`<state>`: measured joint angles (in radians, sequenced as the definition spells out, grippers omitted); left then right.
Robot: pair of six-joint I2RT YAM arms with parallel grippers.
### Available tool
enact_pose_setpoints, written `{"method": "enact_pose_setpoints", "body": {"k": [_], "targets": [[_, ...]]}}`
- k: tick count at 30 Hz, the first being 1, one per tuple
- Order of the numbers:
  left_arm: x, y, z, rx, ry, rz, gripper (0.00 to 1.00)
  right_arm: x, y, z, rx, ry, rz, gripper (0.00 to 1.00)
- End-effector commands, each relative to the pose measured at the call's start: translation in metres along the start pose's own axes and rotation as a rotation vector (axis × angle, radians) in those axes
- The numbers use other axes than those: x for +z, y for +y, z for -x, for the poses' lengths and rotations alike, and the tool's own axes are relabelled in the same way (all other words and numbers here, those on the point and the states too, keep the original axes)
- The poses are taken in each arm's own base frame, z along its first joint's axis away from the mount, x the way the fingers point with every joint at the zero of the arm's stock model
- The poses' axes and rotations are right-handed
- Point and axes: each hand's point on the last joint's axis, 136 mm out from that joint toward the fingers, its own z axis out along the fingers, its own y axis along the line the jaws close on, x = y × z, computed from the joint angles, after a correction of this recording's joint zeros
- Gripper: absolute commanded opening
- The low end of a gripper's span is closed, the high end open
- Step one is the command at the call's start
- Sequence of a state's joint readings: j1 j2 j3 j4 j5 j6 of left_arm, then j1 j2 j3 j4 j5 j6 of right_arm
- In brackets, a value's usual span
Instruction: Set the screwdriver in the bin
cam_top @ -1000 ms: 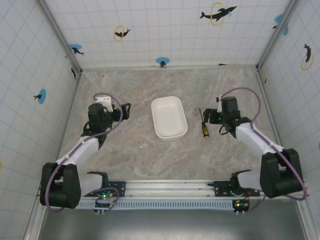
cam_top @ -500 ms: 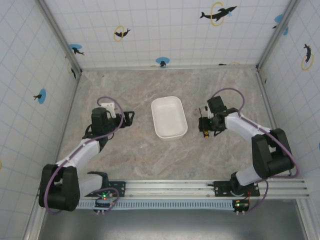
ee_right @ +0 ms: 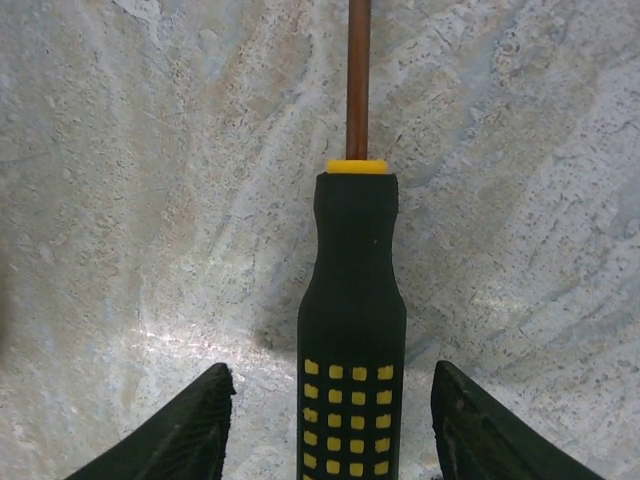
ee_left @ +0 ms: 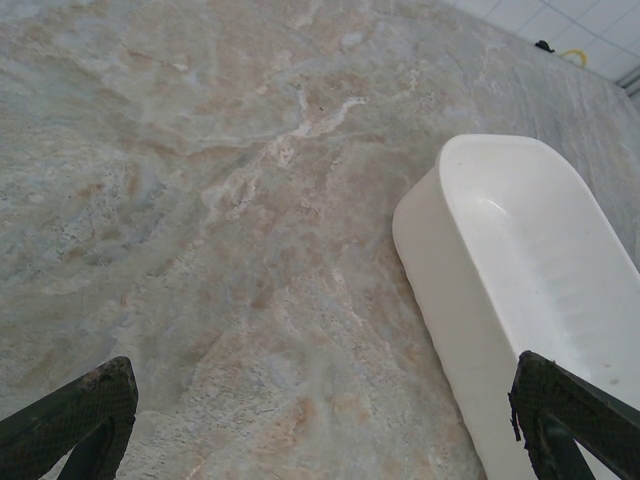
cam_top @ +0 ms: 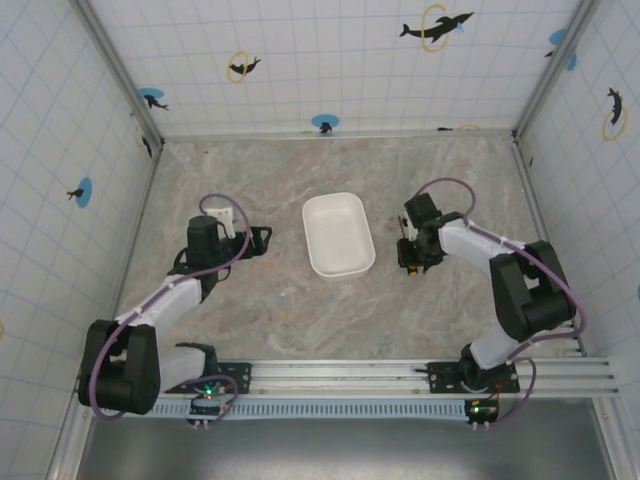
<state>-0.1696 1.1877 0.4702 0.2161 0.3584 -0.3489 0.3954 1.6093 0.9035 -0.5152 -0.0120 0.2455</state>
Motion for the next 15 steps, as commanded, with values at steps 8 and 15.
{"method": "enact_pose_setpoints", "body": {"k": [8,15], "targets": [[0.004,-0.006,0.001,-0.016,0.022,-0.017,0.98,0.008,-0.001,0.012,-0.009,0.015,-0.031,0.46],[0.003,-0.014,0.003,-0.002,0.022,-0.046,0.98,0.014,-0.007,0.008,-0.001,0.034,-0.063,0.26]]}}
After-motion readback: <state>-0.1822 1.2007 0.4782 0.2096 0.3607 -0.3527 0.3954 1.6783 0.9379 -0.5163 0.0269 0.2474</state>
